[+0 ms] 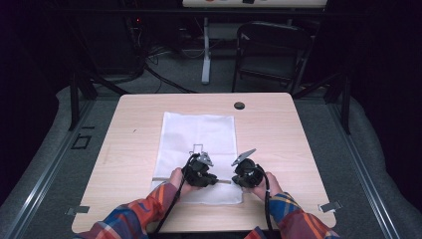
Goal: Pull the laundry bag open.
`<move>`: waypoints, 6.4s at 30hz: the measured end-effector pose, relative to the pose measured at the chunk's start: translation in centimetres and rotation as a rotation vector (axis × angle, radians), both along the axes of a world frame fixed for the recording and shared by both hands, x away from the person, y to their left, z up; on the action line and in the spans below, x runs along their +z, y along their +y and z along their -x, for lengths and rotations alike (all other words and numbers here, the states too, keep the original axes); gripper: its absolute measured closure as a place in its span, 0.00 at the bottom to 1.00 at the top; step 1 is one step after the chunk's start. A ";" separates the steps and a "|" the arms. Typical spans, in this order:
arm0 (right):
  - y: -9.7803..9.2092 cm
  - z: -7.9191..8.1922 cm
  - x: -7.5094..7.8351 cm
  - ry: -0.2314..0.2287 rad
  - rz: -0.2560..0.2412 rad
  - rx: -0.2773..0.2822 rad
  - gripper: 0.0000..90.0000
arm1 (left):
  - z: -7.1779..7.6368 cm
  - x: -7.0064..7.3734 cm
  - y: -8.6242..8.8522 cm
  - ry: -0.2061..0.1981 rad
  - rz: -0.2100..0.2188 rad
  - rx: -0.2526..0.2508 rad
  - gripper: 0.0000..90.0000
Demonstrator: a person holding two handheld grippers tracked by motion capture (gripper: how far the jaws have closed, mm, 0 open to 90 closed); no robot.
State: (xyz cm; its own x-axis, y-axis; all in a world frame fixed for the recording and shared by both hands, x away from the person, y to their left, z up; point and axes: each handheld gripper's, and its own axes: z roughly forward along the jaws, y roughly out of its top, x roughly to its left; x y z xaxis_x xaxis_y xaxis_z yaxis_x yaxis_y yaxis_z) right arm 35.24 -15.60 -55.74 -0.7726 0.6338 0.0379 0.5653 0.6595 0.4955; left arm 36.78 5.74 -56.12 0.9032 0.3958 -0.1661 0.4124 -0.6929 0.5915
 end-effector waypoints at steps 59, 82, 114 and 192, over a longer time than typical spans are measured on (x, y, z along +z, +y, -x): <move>1.4 0.6 -0.3 -0.066 0.006 0.031 1.00 | 0.3 0.3 2.8 0.040 -0.030 0.085 0.90; 1.1 0.6 -0.1 -0.051 0.034 0.032 1.00 | 0.3 0.5 5.5 0.057 -0.052 0.101 0.90; -0.5 0.3 0.4 0.001 0.108 0.007 1.00 | 0.7 0.8 7.6 0.059 -0.064 0.132 0.90; -2.3 0.3 2.1 -0.050 -0.009 -0.022 0.73 | 1.2 2.5 15.4 0.088 -0.119 0.342 0.42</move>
